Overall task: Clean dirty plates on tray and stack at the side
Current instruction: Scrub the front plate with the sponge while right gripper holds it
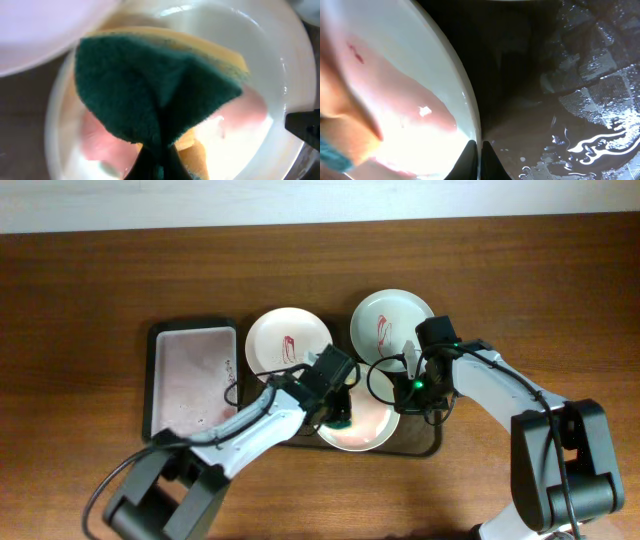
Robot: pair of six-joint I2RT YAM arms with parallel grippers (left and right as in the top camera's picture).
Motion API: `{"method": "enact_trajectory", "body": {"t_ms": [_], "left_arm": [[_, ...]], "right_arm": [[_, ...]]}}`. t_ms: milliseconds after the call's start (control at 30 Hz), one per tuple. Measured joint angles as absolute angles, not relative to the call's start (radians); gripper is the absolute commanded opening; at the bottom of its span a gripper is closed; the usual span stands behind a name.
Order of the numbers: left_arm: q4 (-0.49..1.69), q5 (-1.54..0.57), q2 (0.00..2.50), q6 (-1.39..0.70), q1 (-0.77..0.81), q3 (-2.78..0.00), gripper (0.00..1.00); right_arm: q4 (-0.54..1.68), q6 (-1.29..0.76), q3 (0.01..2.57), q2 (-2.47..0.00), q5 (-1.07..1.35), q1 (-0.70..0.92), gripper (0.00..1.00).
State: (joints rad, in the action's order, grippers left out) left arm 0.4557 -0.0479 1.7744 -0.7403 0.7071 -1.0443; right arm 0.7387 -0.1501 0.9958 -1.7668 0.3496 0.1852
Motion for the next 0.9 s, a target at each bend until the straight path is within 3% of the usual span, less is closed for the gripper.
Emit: {"method": "enact_trajectory", "body": {"t_ms": [333,533,733,900], "left_arm": [[0.505,0.027,1.515,-0.700,0.685,-1.044,0.00],[0.398,-0.019,1.587,-0.699,0.684,-1.044,0.00],[0.137,-0.170,1.798,-0.699,0.684,-1.044,0.00],[0.147,-0.179,1.874,-0.699,0.684,-1.046,0.00]], "right_arm": [[0.741,-0.150,0.996,-1.767,0.348,0.185,0.04],[0.745,-0.150,0.997,-1.767,0.345,0.185,0.04],[0.747,-0.150,0.998,-1.767,0.345,0.185,0.04],[0.747,-0.150,0.998,-1.767,0.344,0.185,0.04]]}}
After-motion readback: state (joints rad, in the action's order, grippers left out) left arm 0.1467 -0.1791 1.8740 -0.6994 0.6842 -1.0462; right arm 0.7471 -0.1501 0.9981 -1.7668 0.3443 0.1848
